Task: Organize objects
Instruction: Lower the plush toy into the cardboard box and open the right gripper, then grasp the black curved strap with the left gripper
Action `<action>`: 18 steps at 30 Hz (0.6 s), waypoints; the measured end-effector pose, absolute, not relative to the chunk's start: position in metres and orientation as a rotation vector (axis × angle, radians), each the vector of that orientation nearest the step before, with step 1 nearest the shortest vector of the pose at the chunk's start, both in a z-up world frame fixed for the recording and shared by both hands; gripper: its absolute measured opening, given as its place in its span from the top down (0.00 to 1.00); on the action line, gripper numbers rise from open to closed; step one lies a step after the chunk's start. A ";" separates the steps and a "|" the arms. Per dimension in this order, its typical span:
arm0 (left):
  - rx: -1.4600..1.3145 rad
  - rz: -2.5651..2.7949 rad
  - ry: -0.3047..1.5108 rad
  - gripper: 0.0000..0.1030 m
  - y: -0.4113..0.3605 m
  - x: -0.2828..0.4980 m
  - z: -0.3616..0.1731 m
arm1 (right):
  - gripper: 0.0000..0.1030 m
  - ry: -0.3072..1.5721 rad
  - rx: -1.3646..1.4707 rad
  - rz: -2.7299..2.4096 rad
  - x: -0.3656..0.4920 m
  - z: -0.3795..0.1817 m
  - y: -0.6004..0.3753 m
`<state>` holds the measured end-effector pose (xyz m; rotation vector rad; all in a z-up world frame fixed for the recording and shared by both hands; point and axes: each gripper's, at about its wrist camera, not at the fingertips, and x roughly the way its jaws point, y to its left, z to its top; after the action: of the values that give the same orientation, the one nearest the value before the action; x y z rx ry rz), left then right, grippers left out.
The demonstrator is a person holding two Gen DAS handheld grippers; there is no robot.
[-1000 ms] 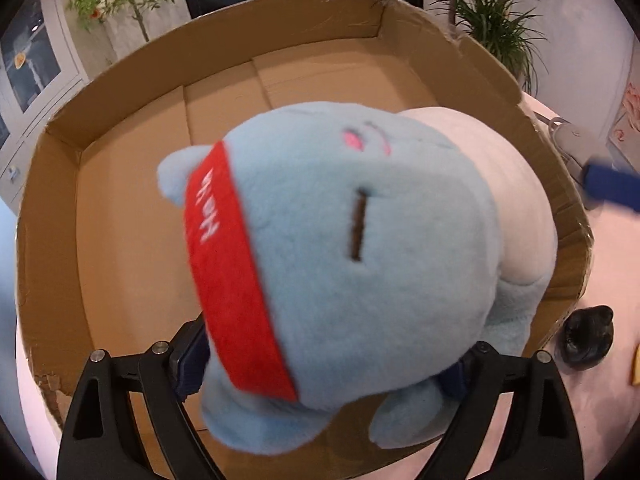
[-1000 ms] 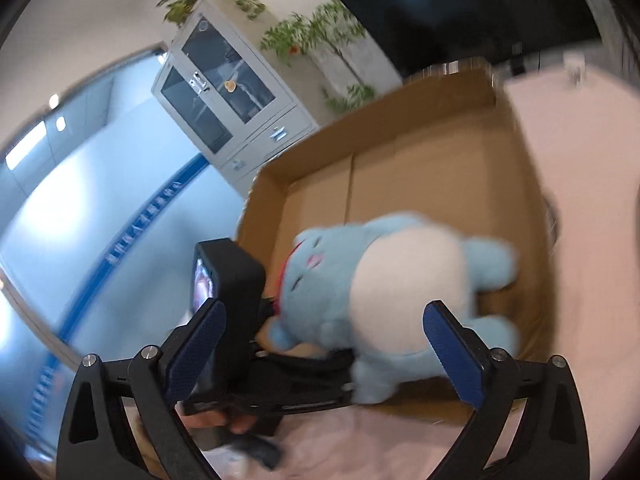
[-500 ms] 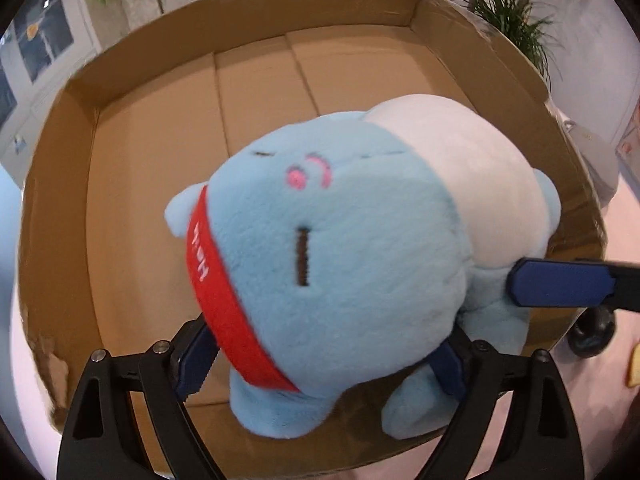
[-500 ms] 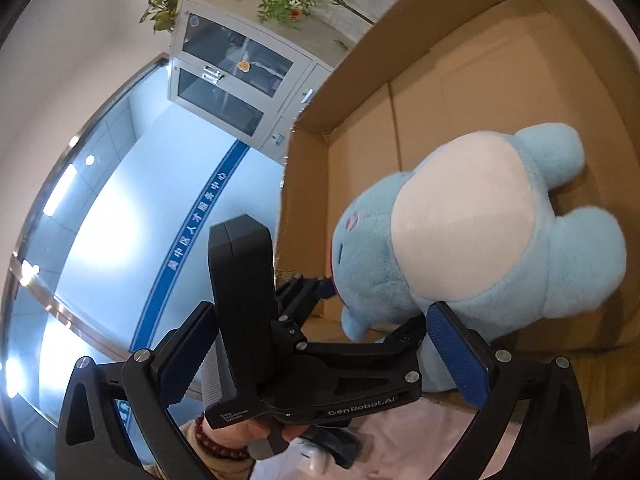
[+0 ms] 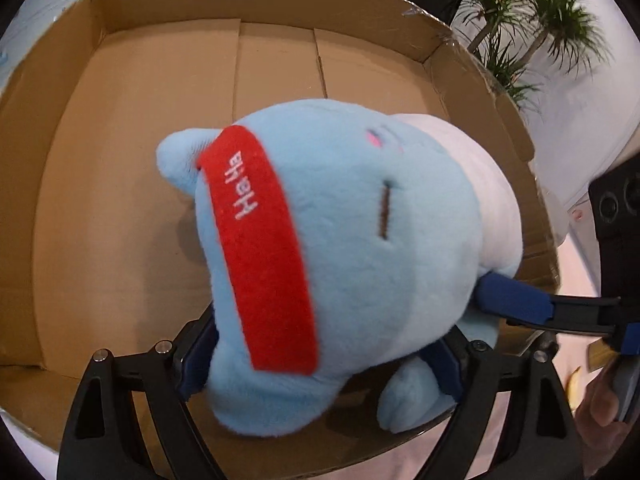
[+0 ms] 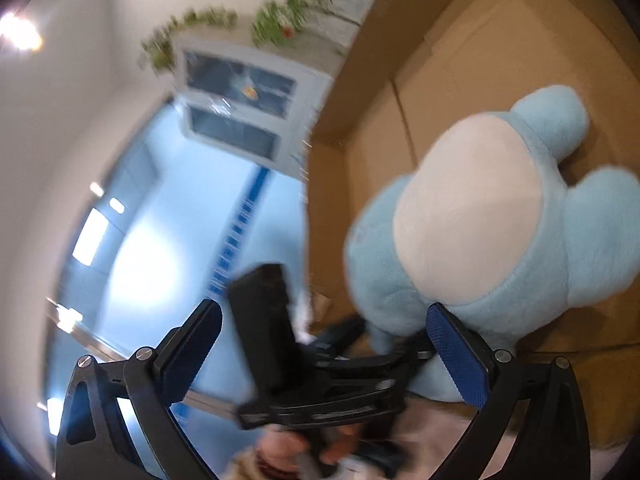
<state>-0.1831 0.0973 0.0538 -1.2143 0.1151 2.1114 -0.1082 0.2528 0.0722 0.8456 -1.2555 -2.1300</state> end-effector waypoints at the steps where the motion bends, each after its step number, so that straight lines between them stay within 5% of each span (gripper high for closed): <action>1: -1.205 2.119 0.126 0.15 0.097 -0.181 0.055 | 0.01 -1.259 0.882 -2.140 -0.112 0.070 0.251; 13: -0.902 2.311 0.077 0.05 0.001 -0.135 0.120 | 0.04 -1.286 0.953 -2.303 -0.117 0.066 0.269; 18: -0.868 2.400 0.104 0.02 -0.034 -0.120 0.119 | 0.04 -1.108 0.835 -2.382 -0.082 0.107 0.256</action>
<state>-0.1200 -0.0344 0.1192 -0.8680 0.1037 2.4004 -0.0819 0.2559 0.1071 0.8350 -1.1081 -2.3820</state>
